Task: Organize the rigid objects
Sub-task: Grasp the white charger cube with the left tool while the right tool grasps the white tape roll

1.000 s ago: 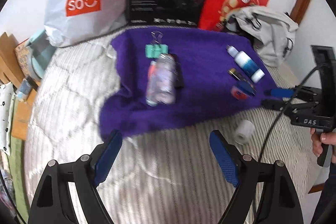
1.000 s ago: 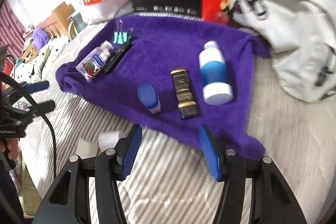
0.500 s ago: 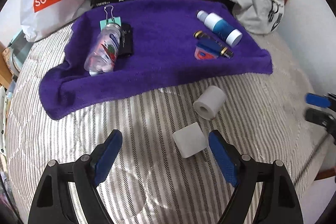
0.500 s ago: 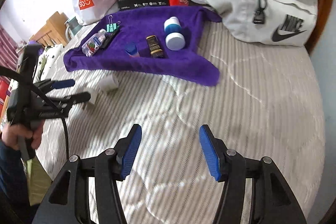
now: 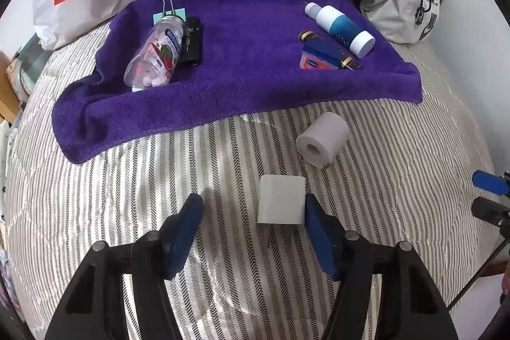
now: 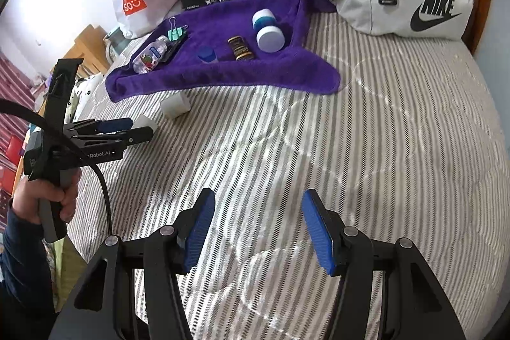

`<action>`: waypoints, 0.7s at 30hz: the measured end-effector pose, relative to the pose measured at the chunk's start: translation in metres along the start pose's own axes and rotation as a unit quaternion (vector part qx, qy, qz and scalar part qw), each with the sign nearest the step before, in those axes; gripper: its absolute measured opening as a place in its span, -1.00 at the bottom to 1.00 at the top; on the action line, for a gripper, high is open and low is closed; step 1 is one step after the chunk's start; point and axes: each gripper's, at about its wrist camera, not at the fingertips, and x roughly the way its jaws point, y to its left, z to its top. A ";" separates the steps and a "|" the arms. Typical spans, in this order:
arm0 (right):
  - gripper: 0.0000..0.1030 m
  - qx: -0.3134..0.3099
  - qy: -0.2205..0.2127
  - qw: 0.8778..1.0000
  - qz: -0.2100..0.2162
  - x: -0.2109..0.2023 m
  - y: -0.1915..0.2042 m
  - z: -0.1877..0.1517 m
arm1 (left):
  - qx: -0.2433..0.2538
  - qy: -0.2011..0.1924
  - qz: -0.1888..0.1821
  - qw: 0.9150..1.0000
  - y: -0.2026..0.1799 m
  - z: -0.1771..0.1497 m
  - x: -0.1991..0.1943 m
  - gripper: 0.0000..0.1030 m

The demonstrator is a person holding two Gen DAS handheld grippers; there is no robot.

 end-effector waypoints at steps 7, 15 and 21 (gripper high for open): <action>0.11 -0.022 0.010 1.000 0.002 0.007 0.016 0.002 | 0.025 -0.008 0.022 0.999 -0.011 0.004 0.006 -0.09; 0.11 -0.039 0.020 0.999 0.003 0.019 0.032 0.010 | 0.030 -0.012 -0.008 0.999 -0.005 0.001 0.000 -0.49; 0.11 -0.062 0.022 0.998 0.002 0.034 0.053 0.024 | 0.025 -0.018 -0.013 0.999 0.014 -0.006 -0.009 -0.49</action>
